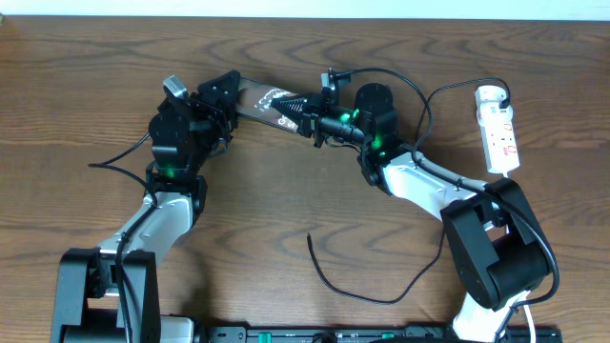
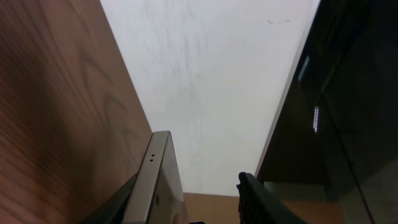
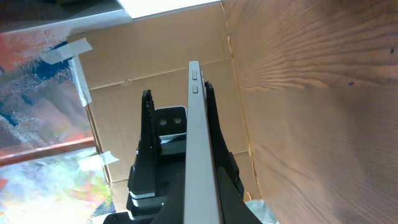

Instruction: Plug charger to phone and switch on socket

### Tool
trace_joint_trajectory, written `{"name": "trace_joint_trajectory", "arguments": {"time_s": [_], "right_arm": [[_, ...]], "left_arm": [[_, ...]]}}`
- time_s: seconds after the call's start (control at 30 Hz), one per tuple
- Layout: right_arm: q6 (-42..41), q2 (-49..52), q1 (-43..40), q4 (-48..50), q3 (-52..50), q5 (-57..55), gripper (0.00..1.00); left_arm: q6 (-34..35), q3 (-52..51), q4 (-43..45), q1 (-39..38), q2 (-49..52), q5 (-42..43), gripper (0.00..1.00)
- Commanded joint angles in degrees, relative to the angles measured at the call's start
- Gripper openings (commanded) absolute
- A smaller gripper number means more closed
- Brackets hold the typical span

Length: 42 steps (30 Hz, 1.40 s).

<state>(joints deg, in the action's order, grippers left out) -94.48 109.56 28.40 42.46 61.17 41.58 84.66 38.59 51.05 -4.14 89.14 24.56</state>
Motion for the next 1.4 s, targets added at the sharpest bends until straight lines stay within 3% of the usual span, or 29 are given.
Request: {"name": "trace_joint_trajectory", "arguments": {"time_s": [0.0,0.1,0.27,0.53,1.0,1.07,1.17,1.27,1.3,1.37], "right_arm": [[0.28,0.33,3.45,-1.29,-0.09,4.00,0.02],[0.48,0.33,3.63,-1.33,-0.09,4.00,0.02],[0.48,0.33,3.85,-1.31,-0.09,3.98,0.02],[0.48,0.33,3.85,-1.31,-0.09,3.98,0.02],[0.70,0.33,3.85,-1.33,-0.09,3.80,0.03],[0.70,0.33,3.85,-1.31,-0.09,3.78,0.19],[1.40,0.33,3.85,-1.29,-0.09,3.80,0.59],[1.51,0.33,3.82,-1.29,-0.09,3.80,0.94],[1.53,0.33,3.80,-1.27,-0.09,3.80,0.99],[1.53,0.33,3.72,-1.03,-0.09,3.82,0.99]], "left_arm": [[-0.09,1.16,2.23,-1.14,-0.76,6.34,0.43],[-0.11,1.16,2.23,-1.14,-0.76,7.06,0.33],[-0.15,1.16,2.21,-1.14,-0.76,8.04,0.31],[-0.15,1.16,2.23,-1.14,-0.76,8.04,0.09],[-1.44,1.16,2.23,-1.14,-0.76,8.04,0.07],[-1.44,1.16,2.23,-1.11,-0.76,8.02,0.07],[-1.44,1.16,2.23,-1.11,-0.76,8.02,0.07],[-1.44,1.16,2.21,-1.01,-0.76,8.02,0.07],[-1.55,1.16,2.19,-0.90,-0.76,8.02,0.07],[-1.68,1.16,2.19,-0.57,-0.76,8.04,0.07]]}}
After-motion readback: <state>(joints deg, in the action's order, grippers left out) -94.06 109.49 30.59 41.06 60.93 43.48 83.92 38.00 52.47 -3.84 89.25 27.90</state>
